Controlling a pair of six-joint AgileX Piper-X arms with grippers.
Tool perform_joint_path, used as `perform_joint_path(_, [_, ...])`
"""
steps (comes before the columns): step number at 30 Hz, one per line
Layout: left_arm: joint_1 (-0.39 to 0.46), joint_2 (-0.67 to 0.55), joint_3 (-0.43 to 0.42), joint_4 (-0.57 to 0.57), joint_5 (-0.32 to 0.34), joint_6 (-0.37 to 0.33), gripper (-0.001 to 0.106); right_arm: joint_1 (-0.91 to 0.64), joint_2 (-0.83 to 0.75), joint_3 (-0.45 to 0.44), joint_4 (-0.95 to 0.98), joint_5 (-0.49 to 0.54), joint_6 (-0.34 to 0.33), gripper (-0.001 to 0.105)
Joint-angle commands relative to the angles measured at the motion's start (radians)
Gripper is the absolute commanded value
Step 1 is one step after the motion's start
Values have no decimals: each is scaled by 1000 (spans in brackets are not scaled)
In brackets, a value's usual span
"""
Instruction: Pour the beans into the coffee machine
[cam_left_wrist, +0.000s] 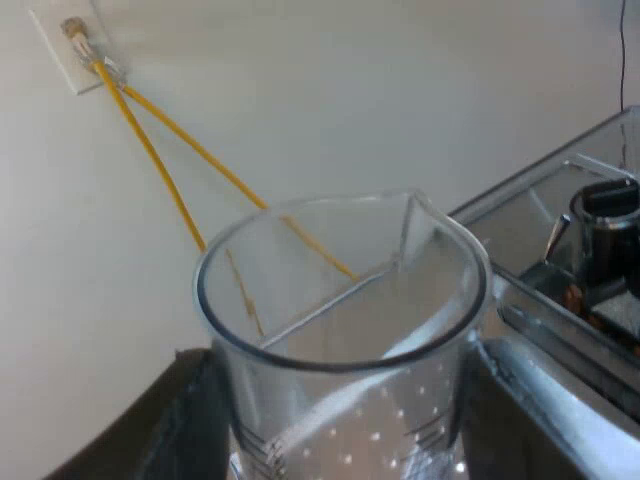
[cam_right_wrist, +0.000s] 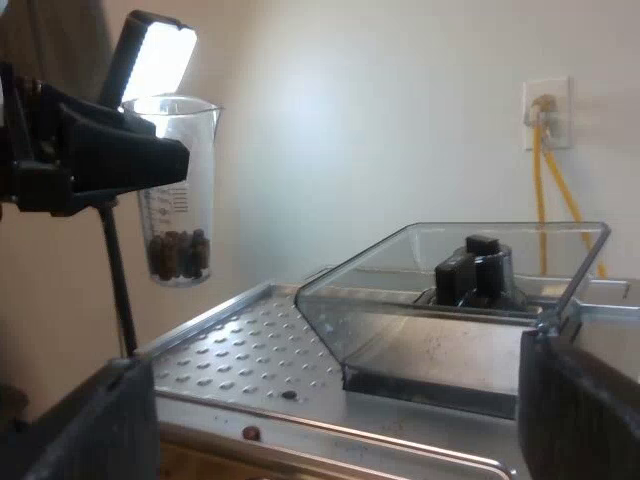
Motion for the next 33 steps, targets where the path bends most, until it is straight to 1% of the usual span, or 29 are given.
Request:
perform_joint_path(1, [-4,10,-43,-10,-17,2,22,2,-1,-5,-26,20,-17,79])
perform_joint_path(10, [-7,78,-153,-10,-17,2,22,2,-1,-5,-89,20,-21,79])
perform_joint_path(15, [-44,127,-204,-10,-17,5,22,2,-1,-5,-90,20,-21,79])
perform_joint_path(19, [-85,184,-255,-10,-50,12,22,2,-1,-5,-90,20,-21,79])
perform_joint_path(22, [-105,221,-292,-10,-50,23,22,2,-1,-5,-90,20,-21,79])
perform_joint_path(23, [-116,236,-310,-10,-60,51,22,2,-1,-5,-90,20,-21,79])
perform_joint_path(25, [-121,241,-315,-10,-67,72,22,2,-1,-5,-90,20,-21,79])
perform_joint_path(26, [-134,260,-334,-10,-90,143,22,2,-1,-5,-90,20,-21,79])
perform_joint_path(27, [-134,260,-334,-10,-90,143,22,2,-1,-5,-90,20,-21,79])
perform_joint_path(29, [-163,280,-343,-18,-129,291,22,2,-1,-5,-90,20,-21,79])
perform_joint_path(31, [-171,291,-343,-28,-150,313,22,2,-1,-5,-90,20,-21,79])
perform_joint_path(33, [-173,299,-343,-37,-152,339,22,2,-1,-5,-90,20,-21,79])
